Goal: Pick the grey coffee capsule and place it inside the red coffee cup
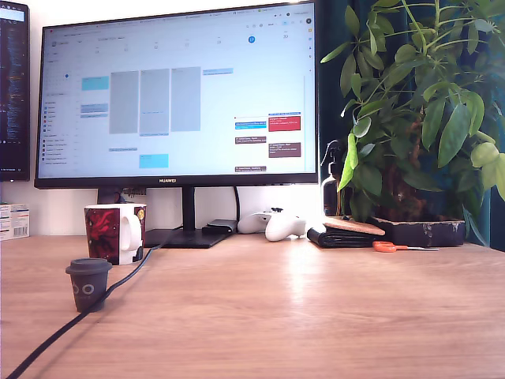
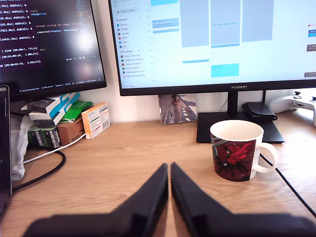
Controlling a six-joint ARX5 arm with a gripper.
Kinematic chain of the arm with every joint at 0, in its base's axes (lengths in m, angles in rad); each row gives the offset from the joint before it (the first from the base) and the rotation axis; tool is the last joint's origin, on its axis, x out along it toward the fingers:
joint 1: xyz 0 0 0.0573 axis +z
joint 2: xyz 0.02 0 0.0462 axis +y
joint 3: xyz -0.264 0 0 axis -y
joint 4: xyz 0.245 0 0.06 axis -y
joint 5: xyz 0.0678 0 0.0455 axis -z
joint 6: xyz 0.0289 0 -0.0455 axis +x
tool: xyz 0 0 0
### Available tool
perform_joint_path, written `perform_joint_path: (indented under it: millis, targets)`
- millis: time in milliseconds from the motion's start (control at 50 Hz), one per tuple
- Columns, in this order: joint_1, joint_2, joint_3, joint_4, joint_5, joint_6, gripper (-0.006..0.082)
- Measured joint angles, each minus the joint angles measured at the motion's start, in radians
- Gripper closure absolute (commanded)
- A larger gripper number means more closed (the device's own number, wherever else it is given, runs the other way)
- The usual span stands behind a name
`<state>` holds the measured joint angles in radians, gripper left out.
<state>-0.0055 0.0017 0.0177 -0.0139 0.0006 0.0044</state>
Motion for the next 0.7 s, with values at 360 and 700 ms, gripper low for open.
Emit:
perform_joint_path:
  millis: [360, 700]
  targets:
    - [0.064, -0.005, 0.002, -0.026, 0.340, -0.295, 0.0786]
    - [0.021, 0.087, 0.078, -0.042, 0.597, -0.395, 0.0786]
